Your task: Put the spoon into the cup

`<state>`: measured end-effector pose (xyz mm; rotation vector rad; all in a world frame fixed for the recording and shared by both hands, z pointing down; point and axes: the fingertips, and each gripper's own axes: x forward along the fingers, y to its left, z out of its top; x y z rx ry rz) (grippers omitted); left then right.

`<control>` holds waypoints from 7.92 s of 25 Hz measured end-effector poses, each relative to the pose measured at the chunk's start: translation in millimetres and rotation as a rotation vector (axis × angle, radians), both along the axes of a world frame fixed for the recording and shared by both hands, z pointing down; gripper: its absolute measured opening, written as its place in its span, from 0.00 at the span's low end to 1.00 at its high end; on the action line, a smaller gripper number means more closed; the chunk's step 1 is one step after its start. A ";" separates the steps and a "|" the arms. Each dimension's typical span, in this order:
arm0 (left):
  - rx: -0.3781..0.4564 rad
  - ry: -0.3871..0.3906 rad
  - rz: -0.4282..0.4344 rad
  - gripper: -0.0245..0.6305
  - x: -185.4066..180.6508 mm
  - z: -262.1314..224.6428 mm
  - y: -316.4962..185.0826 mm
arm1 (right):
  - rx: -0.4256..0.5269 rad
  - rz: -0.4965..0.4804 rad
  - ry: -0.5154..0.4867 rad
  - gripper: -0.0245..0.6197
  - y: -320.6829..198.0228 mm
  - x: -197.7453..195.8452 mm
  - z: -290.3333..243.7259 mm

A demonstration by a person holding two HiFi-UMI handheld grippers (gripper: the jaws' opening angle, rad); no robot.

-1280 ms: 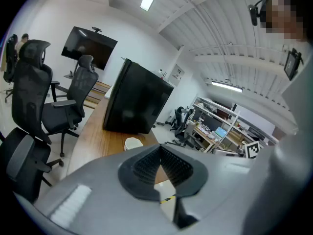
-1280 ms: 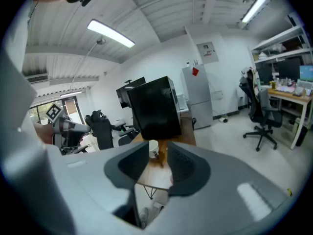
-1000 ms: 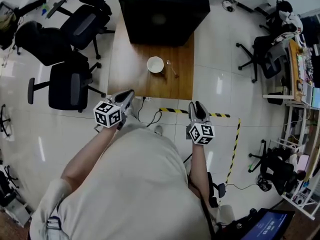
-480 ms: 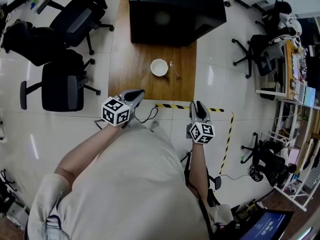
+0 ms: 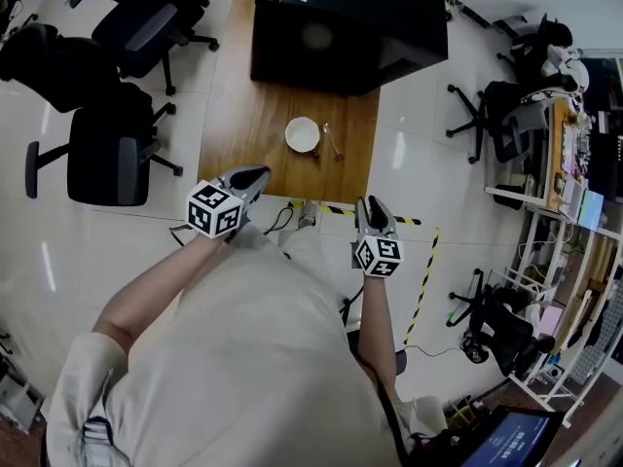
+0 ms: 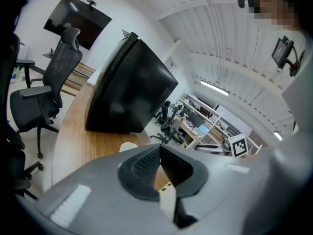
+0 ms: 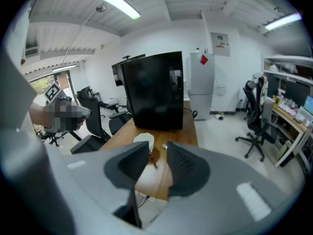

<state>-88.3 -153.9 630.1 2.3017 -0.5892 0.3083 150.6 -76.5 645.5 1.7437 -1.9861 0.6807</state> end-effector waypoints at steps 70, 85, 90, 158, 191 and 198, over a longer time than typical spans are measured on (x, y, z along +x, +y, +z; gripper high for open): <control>0.036 -0.223 -0.460 0.04 20.9 -18.8 -12.7 | -0.358 -0.511 0.148 0.23 -111.0 16.1 221.6; 0.049 -0.172 -0.473 0.04 1.1 -17.4 -15.9 | -0.274 -0.642 0.119 0.23 -114.8 -39.1 140.2; 0.055 -0.162 -0.473 0.04 -0.8 -17.0 -17.1 | -0.306 -0.699 0.137 0.23 -112.7 -55.5 138.3; 0.048 -0.099 -0.267 0.04 -153.1 -12.1 -5.6 | -0.111 -0.296 -0.039 0.36 -98.5 -157.1 88.6; 0.155 -0.054 -0.386 0.04 -66.5 -53.7 121.5 | -0.069 -0.370 0.007 0.36 34.2 -73.7 63.0; 0.160 -0.066 -0.402 0.04 -13.9 -46.6 193.7 | -0.018 -0.388 -0.046 0.36 102.5 -31.8 54.4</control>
